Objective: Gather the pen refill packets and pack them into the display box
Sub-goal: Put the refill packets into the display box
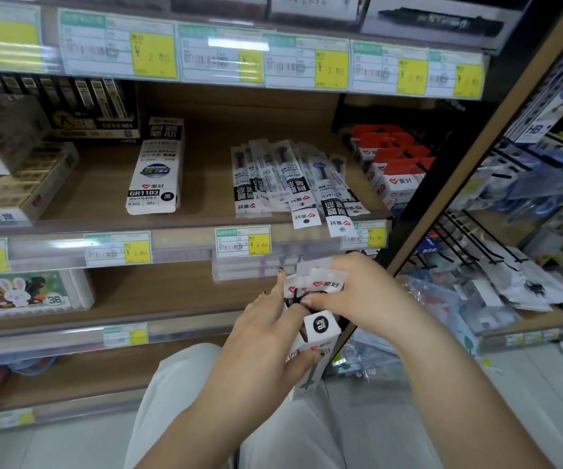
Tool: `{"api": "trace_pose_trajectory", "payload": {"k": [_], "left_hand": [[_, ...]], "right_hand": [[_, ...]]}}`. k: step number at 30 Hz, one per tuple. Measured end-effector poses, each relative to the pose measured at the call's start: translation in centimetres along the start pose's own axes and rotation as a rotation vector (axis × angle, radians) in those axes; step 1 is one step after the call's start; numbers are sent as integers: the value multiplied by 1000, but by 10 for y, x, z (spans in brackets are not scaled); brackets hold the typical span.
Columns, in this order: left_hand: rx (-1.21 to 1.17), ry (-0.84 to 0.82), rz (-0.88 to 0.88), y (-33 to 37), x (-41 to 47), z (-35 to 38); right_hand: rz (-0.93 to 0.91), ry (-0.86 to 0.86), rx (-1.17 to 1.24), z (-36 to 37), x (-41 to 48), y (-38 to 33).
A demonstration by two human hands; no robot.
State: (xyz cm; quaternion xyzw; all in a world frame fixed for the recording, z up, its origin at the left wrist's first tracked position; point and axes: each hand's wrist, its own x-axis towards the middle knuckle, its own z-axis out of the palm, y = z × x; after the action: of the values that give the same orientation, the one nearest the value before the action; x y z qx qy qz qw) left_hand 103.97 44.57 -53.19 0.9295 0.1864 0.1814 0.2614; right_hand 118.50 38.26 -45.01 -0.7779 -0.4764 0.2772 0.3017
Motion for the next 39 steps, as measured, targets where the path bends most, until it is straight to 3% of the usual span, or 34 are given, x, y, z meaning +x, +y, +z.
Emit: {"api": "trace_pose_trajectory", "payload": {"k": [7, 12, 18, 21, 25, 30, 33, 39], "left_hand": [[-32, -13, 28, -2, 0, -5], [-95, -32, 26, -7, 2, -5], [-146, -42, 14, -10, 6, -9], [-146, -52, 24, -8, 7, -10], [-115, -37, 60, -3, 6, -9], [-109, -9, 57, -5, 1, -7], [-150, 11, 46, -11, 2, -10], [-187, -26, 16, -16, 0, -16]], "right_hand": [[-184, -106, -254, -18, 0, -19], [-101, -178, -483, -2, 14, -2], [-81, -269, -533, -6, 14, -6], [-133, -193, -518, -20, 6, -21], [-151, -196, -713, -13, 14, -22], [-99, -283, -753, -2, 25, -18], [-173, -249, -736, 3, 29, -14], [-309, -371, -748, -10, 30, -34]]}}
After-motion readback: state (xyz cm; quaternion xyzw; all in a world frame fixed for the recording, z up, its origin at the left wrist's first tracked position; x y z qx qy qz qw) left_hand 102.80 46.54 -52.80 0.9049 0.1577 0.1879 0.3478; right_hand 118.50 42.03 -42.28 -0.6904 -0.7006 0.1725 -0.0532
